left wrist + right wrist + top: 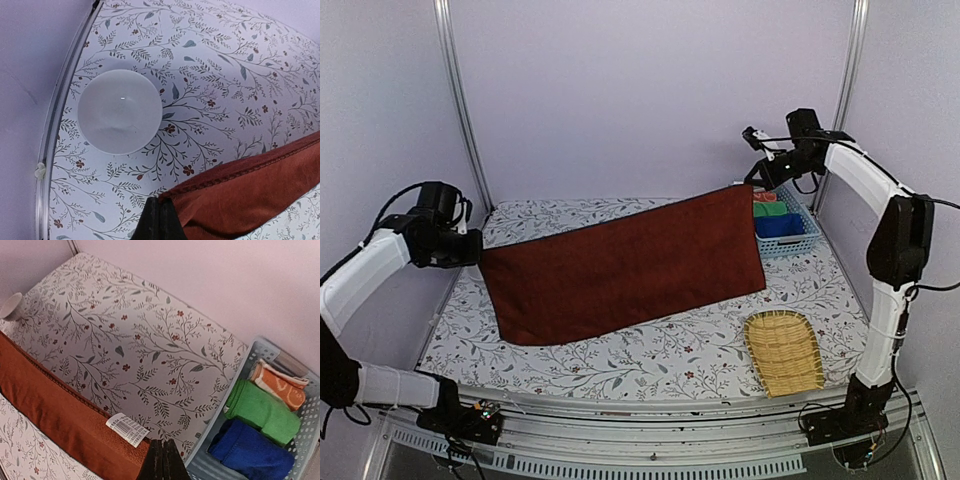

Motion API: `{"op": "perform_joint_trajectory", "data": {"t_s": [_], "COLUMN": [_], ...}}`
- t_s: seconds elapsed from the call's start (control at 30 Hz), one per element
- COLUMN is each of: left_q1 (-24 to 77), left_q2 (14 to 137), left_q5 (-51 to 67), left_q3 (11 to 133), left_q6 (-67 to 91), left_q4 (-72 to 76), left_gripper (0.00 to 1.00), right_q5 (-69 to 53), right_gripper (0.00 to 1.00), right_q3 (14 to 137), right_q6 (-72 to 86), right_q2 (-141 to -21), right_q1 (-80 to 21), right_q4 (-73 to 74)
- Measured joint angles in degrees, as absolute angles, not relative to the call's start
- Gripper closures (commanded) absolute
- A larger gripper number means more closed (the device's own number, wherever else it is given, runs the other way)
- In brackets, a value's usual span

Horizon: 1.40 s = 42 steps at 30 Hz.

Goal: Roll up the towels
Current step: Pick up the towel from the center of the board, then put down the towel at the center of the board.

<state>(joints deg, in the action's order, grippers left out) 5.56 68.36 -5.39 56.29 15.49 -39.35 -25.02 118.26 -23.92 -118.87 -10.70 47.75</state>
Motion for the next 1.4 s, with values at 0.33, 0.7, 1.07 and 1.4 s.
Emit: {"op": "perform_joint_trajectory", "data": {"t_s": [0.33, 0.7, 1.07, 1.4], "left_q1": [6.2, 8.1, 8.1, 7.4], "left_q2": [48.9, 34.0, 41.0, 72.7], "left_q5": [-2.2, 4.3, 5.7, -2.6], "left_q3": [60.5, 66.1, 55.9, 47.6], "left_q6": [18.2, 20.9, 25.2, 28.2], "left_q4": [-45.6, -54.3, -54.1, -41.6], "left_gripper": [1.00, 1.00, 1.00, 0.78], "right_q5": [-30.8, -31.1, -32.2, -29.5], "right_gripper": [0.98, 0.98, 0.98, 0.76], "right_q3": [102.8, 83.1, 86.0, 123.9], "right_q6": [-21.8, -23.0, -23.9, -24.1], "right_q2": [-99.1, -76.1, -88.8, -136.9], "right_q1": [-9.0, -8.9, -8.9, -9.8], "right_q4": [42.4, 40.0, 33.8, 37.7]}}
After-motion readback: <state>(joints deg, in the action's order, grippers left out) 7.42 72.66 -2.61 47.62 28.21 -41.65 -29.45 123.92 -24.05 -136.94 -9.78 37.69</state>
